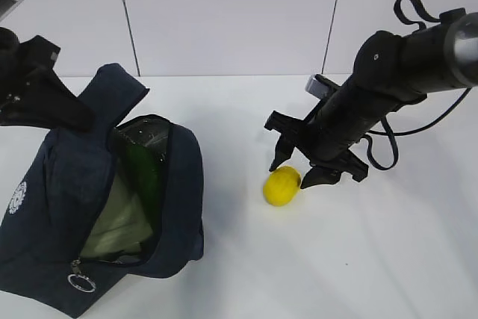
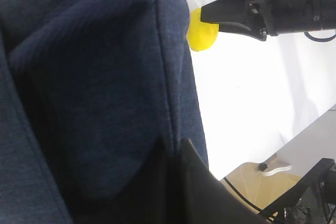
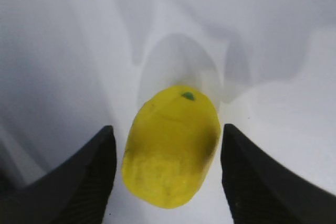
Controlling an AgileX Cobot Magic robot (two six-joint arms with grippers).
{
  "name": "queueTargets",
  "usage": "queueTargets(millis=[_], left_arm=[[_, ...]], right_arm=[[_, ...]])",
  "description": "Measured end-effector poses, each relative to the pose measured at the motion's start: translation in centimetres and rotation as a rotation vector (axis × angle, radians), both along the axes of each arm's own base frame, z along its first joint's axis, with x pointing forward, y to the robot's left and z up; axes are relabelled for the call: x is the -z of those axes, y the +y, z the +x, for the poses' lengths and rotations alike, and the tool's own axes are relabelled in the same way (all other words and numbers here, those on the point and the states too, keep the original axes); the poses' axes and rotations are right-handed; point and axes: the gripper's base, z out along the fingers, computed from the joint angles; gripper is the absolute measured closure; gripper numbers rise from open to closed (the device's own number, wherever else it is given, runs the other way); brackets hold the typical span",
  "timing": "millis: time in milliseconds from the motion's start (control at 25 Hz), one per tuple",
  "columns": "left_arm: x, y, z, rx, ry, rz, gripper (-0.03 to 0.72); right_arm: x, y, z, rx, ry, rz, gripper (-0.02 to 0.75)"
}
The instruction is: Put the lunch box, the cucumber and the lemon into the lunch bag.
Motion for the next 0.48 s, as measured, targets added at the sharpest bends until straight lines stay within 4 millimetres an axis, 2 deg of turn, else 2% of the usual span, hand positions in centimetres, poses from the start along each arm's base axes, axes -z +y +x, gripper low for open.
queueTargets(millis=[200, 480], left_arm=[[0.00, 0.00, 0.00, 0.000, 0.000, 0.000, 0.694], [0.00, 0.00, 0.00, 0.000, 0.000, 0.000, 0.694]], right_arm=[[0.00, 0.00, 0.00, -0.028, -0.011, -0.008, 0.204], [0.34, 0.00, 0.01, -0.033, -0.005, -0.011, 0.190]])
